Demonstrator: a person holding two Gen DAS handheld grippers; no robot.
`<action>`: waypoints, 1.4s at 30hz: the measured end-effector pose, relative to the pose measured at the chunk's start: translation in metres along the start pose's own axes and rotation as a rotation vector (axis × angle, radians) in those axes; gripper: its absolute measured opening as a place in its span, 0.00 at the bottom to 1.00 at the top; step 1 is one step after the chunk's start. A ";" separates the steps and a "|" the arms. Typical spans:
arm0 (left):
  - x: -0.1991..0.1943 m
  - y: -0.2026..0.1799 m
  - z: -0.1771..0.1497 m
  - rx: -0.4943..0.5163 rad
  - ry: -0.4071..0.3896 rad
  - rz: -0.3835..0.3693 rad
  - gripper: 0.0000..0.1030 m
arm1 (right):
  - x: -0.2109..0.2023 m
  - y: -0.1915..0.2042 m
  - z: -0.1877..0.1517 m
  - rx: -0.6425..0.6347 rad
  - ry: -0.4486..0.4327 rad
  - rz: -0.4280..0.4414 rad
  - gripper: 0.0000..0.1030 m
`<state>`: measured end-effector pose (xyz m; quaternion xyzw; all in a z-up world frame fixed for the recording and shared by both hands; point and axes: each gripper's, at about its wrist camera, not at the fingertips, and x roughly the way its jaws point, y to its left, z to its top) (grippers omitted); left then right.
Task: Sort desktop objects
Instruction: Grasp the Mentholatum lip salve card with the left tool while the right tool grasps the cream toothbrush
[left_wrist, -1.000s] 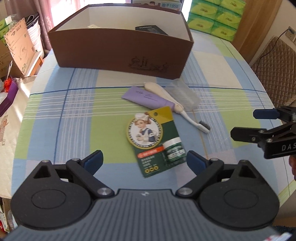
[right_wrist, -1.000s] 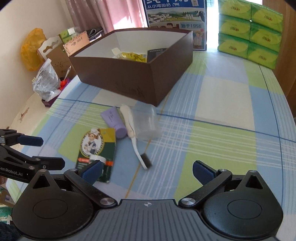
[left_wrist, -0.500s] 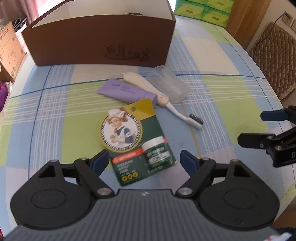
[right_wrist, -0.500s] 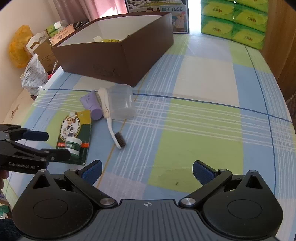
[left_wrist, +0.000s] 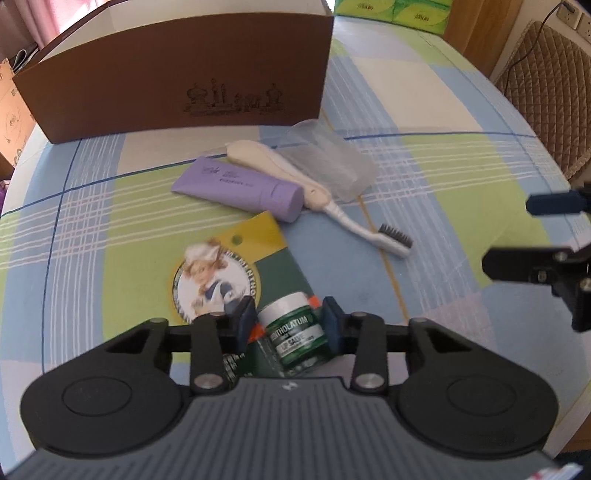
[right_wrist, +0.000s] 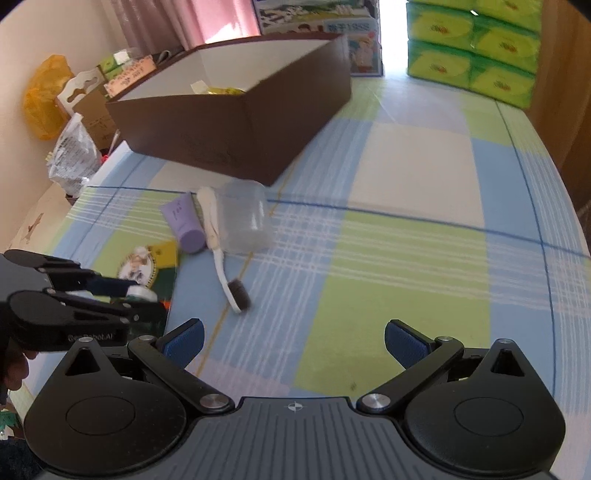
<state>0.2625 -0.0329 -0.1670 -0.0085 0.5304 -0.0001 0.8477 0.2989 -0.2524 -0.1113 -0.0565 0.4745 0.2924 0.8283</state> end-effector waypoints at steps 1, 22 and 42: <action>-0.001 0.002 -0.001 -0.003 0.001 0.002 0.33 | 0.002 0.003 0.002 -0.011 -0.005 0.007 0.98; -0.026 0.086 -0.038 -0.169 0.023 0.093 0.31 | 0.074 0.057 -0.001 -0.365 0.012 0.089 0.12; -0.028 0.084 -0.047 -0.158 0.019 0.080 0.32 | 0.011 0.047 -0.064 -0.186 0.051 0.050 0.53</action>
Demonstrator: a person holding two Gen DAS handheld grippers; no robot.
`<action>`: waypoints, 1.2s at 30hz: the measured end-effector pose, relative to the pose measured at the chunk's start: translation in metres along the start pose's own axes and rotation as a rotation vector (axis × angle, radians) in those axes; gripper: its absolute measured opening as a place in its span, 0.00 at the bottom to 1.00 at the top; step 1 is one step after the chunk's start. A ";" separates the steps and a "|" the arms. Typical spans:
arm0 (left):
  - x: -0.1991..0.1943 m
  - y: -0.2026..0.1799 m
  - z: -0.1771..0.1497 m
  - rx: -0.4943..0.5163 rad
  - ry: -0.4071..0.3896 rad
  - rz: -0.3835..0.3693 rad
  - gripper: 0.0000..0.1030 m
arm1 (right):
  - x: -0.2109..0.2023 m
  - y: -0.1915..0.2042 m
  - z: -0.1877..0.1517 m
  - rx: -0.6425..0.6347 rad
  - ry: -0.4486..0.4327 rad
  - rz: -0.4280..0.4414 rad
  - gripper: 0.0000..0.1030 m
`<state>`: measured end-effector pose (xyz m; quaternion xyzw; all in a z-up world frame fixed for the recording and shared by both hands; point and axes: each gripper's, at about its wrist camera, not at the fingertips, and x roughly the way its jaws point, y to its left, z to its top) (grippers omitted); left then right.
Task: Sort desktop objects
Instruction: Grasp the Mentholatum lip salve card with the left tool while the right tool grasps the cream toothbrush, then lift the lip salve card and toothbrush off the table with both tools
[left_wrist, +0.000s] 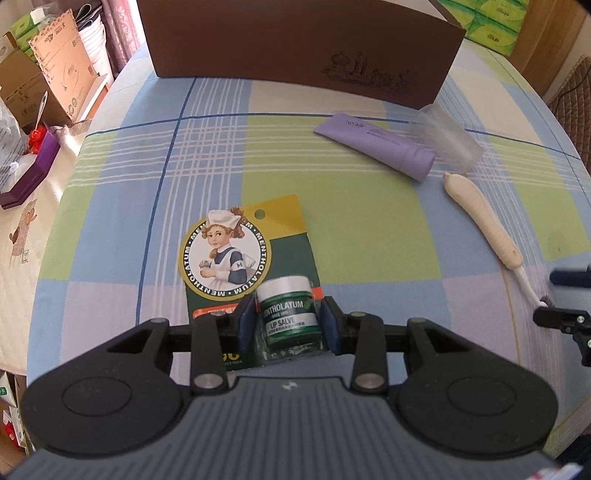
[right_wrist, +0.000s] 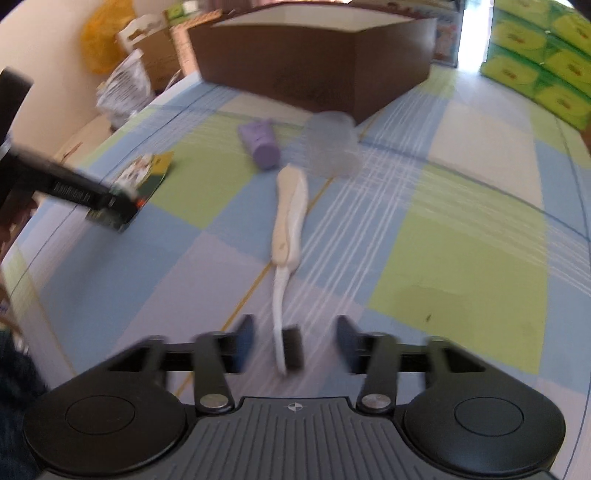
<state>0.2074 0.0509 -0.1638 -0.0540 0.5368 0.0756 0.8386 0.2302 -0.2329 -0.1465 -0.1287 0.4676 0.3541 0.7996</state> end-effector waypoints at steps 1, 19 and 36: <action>0.000 0.000 -0.001 -0.005 -0.002 0.000 0.32 | 0.001 0.001 0.003 0.003 -0.016 -0.006 0.53; -0.011 0.008 -0.019 0.014 -0.027 -0.015 0.33 | 0.048 0.024 0.037 -0.044 -0.054 -0.098 0.52; -0.011 -0.001 -0.014 0.063 -0.017 -0.023 0.26 | 0.035 0.043 0.022 -0.060 -0.028 -0.027 0.16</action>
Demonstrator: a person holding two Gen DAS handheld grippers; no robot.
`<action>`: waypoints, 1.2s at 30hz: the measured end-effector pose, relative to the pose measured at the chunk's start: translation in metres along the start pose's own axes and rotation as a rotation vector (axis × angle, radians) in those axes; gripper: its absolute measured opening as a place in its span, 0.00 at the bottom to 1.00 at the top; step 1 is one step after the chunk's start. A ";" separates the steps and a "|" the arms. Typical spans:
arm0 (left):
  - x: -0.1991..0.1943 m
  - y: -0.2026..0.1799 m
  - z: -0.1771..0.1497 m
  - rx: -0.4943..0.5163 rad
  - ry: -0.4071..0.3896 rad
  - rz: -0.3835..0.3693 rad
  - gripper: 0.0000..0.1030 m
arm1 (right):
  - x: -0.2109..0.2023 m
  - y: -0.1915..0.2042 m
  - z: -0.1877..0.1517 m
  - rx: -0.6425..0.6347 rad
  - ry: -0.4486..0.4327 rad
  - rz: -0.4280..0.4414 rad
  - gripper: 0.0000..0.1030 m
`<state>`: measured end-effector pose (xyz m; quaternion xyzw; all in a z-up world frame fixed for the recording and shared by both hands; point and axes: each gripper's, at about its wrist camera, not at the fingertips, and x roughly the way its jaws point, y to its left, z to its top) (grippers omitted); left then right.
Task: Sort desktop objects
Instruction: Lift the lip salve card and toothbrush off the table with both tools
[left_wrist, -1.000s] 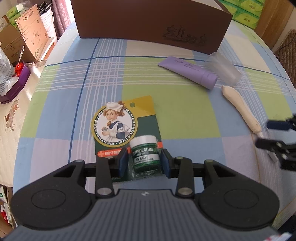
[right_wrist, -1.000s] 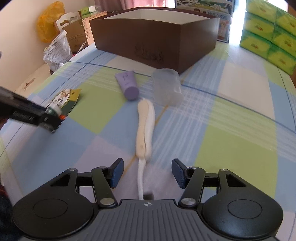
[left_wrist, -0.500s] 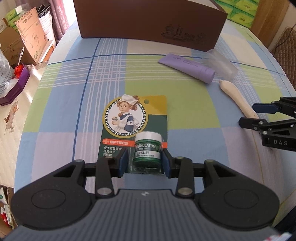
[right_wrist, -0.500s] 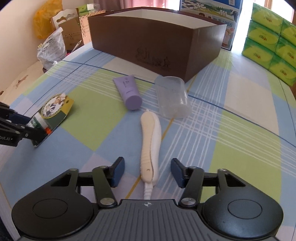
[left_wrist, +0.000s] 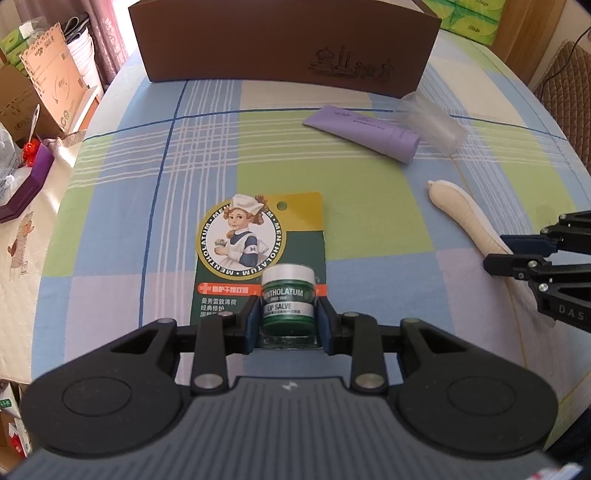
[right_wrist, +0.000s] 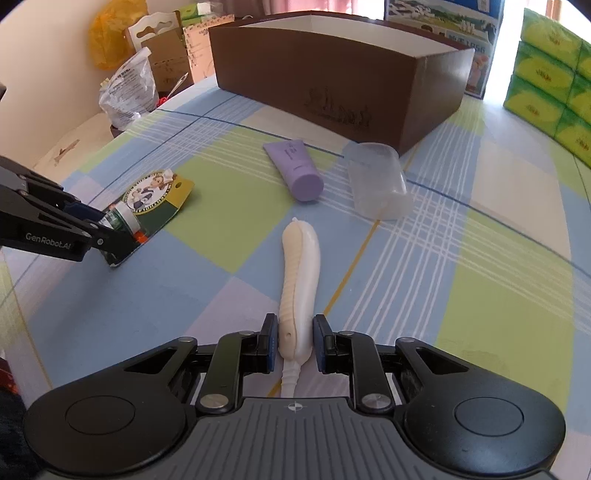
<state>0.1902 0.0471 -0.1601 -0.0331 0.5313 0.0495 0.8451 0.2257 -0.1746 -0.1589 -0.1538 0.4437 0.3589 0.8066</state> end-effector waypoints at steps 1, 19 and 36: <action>-0.001 0.000 0.000 0.003 -0.003 0.000 0.26 | -0.001 -0.001 0.000 0.011 0.004 0.005 0.16; -0.013 0.016 0.012 -0.066 -0.082 -0.028 0.27 | -0.024 -0.010 0.023 0.067 -0.058 0.029 0.16; -0.010 0.016 0.011 -0.035 -0.100 -0.018 0.26 | -0.023 -0.015 0.016 0.102 -0.030 0.016 0.16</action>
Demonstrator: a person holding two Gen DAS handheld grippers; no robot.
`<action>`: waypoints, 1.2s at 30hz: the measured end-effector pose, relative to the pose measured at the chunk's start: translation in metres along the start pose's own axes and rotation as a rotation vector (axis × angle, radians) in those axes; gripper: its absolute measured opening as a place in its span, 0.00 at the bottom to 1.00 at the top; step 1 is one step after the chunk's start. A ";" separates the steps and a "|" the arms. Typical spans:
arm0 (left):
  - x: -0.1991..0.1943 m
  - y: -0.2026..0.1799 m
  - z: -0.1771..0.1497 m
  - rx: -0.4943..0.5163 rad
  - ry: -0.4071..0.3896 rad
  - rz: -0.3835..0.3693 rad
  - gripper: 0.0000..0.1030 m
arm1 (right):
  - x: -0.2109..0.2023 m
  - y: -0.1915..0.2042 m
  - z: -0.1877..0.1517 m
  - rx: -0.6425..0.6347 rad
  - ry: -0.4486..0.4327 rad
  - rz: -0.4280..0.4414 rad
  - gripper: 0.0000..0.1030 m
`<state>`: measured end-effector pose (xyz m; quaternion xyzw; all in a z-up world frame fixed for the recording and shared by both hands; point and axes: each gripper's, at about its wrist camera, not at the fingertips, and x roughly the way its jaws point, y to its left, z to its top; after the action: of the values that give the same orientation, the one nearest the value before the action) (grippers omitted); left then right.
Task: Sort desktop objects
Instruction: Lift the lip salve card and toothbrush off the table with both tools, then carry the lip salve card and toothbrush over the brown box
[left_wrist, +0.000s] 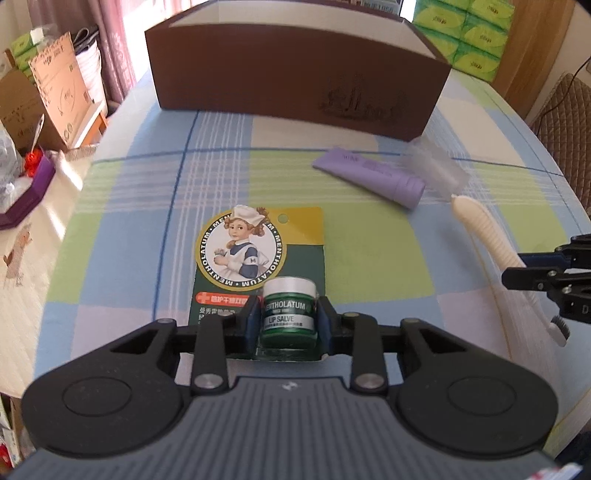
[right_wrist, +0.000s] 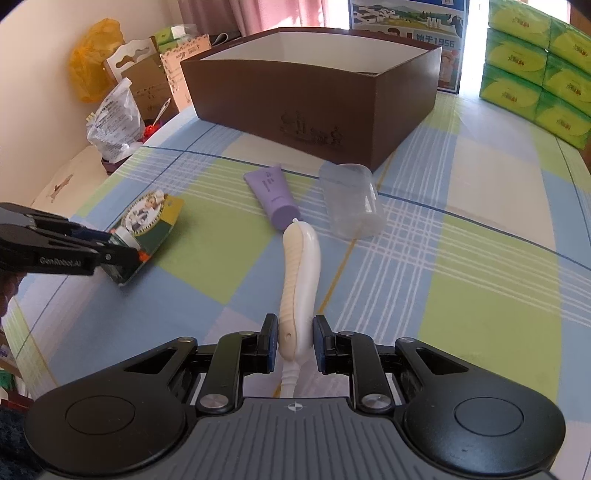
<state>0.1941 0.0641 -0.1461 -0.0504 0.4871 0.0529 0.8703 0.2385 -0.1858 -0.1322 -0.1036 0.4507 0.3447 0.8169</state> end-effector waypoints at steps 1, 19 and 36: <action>-0.002 0.001 0.002 -0.002 -0.004 0.000 0.26 | 0.000 0.001 0.001 -0.001 -0.002 0.000 0.16; -0.044 0.020 0.052 0.007 -0.121 -0.022 0.26 | -0.006 0.007 0.049 0.012 -0.081 0.071 0.16; -0.052 0.026 0.157 0.116 -0.256 -0.042 0.27 | -0.013 -0.007 0.168 -0.018 -0.252 0.139 0.16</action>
<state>0.2954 0.1097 -0.0206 -0.0030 0.3731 0.0121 0.9277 0.3497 -0.1166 -0.0264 -0.0353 0.3477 0.4148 0.8401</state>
